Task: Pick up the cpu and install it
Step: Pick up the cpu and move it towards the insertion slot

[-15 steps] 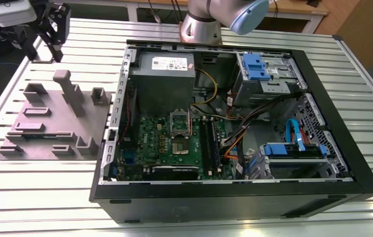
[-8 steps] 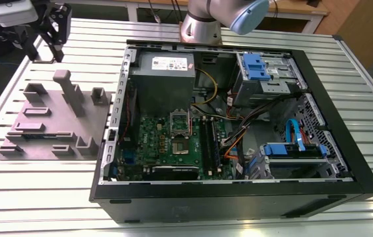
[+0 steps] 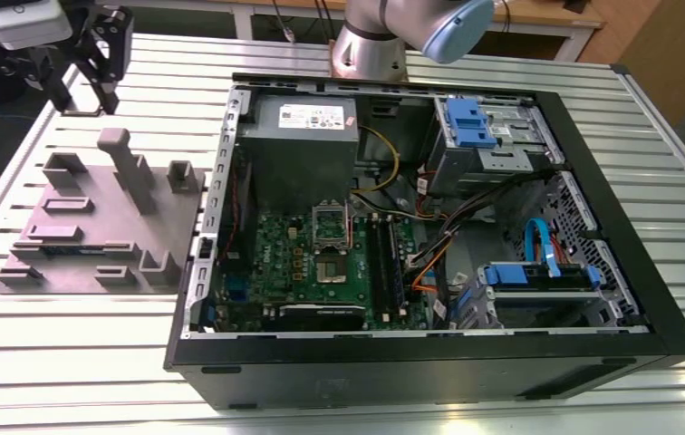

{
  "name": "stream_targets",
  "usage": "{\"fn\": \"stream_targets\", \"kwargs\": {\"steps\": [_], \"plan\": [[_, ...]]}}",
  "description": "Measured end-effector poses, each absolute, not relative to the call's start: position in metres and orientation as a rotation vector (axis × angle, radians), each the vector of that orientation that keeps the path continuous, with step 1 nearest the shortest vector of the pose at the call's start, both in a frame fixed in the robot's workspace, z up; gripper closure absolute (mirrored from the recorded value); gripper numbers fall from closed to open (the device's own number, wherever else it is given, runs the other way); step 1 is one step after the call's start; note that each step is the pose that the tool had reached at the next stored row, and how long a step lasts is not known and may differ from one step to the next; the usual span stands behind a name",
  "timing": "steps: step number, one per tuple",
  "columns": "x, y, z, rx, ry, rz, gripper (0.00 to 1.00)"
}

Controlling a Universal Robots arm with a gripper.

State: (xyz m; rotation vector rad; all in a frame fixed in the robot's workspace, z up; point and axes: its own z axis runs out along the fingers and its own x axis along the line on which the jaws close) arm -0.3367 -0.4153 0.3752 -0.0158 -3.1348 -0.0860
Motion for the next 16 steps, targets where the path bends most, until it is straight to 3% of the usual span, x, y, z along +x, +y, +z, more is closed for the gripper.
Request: {"fn": "stream_targets", "kwargs": {"steps": [16], "plan": [[-0.3323, -0.4153, 0.3752, -0.016, -3.135, -0.086, 0.53]]}}
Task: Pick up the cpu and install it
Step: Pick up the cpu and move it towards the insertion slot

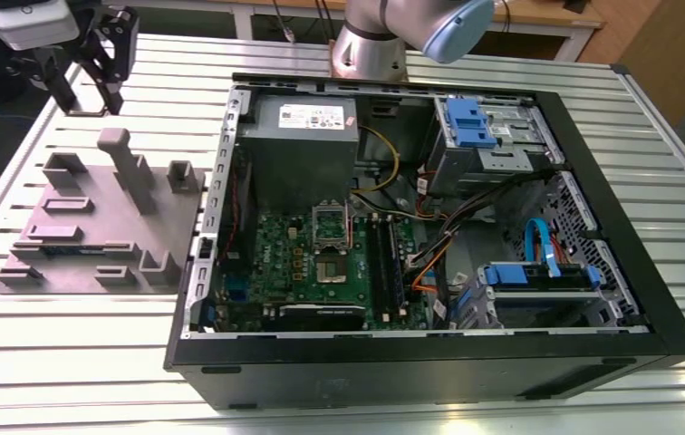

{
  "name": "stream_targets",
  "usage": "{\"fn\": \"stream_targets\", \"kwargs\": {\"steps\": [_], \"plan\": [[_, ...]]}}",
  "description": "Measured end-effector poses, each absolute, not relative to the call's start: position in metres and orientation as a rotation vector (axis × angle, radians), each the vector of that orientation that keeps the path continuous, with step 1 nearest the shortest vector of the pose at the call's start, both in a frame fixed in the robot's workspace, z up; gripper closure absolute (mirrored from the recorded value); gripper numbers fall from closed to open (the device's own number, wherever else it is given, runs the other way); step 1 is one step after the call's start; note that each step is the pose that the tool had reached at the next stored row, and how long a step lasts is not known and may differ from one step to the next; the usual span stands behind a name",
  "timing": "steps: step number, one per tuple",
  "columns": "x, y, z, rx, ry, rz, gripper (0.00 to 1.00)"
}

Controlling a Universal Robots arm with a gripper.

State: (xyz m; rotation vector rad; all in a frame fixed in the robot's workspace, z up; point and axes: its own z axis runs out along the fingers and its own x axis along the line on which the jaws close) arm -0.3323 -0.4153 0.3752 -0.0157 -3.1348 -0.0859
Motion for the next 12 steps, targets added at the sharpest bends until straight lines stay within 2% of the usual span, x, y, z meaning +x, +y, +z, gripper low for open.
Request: {"fn": "stream_targets", "kwargs": {"steps": [12], "plan": [[-0.3288, -0.4153, 0.3751, -0.016, -3.135, -0.086, 0.53]]}}
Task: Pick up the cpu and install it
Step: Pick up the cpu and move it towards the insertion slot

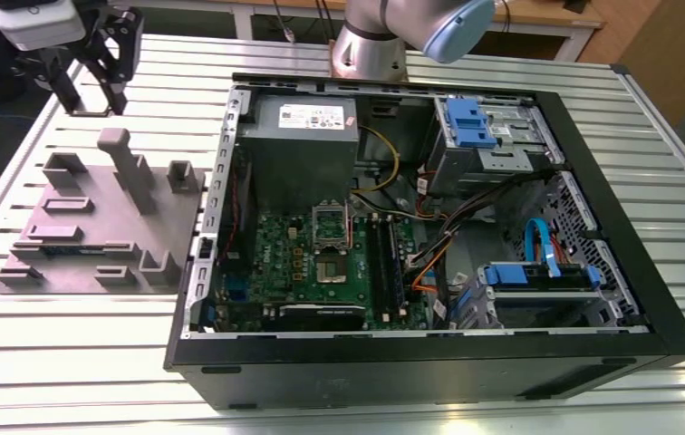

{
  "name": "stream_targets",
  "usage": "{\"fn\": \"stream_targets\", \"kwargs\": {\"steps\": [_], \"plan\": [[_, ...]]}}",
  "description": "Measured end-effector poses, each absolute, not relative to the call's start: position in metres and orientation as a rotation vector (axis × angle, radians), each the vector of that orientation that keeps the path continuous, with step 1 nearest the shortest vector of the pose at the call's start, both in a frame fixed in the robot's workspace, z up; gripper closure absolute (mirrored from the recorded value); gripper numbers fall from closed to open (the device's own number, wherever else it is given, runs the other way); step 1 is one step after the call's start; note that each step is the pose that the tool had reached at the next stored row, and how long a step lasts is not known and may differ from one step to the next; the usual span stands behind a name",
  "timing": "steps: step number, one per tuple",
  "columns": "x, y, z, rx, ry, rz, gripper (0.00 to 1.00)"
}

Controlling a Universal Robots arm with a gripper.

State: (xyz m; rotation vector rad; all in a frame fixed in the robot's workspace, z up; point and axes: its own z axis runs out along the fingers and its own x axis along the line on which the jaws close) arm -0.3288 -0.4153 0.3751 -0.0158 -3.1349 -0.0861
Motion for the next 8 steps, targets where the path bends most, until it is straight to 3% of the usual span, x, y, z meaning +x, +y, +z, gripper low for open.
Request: {"fn": "stream_targets", "kwargs": {"steps": [8], "plan": [[-0.3269, -0.4153, 0.3752, -0.016, -3.135, -0.086, 0.53]]}}
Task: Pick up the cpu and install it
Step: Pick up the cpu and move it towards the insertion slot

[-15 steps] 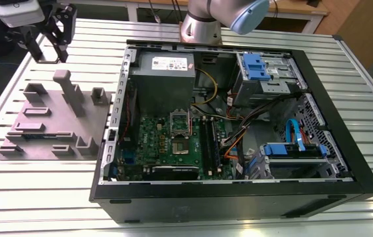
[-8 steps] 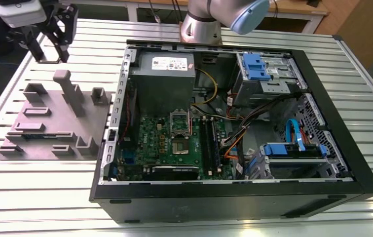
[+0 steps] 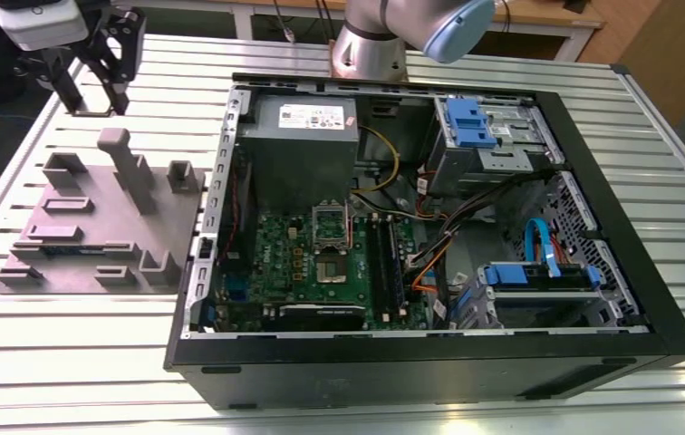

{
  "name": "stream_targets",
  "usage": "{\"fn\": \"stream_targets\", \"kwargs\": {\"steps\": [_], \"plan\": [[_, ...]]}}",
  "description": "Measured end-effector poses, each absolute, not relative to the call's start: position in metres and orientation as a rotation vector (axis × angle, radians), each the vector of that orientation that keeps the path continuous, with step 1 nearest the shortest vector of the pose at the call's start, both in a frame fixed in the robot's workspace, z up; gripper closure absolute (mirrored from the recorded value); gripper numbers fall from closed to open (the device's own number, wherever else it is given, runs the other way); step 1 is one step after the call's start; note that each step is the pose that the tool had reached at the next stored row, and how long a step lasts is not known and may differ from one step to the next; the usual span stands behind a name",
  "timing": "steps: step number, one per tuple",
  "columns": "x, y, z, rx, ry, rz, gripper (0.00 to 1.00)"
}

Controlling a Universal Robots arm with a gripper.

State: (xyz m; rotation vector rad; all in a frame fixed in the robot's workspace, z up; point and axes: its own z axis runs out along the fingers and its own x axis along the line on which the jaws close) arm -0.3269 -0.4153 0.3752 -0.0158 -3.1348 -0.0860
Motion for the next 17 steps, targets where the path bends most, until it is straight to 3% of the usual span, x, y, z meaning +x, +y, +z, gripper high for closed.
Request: {"fn": "stream_targets", "kwargs": {"steps": [17], "plan": [[-0.3218, -0.4153, 0.3752, -0.016, -3.135, -0.086, 0.53]]}}
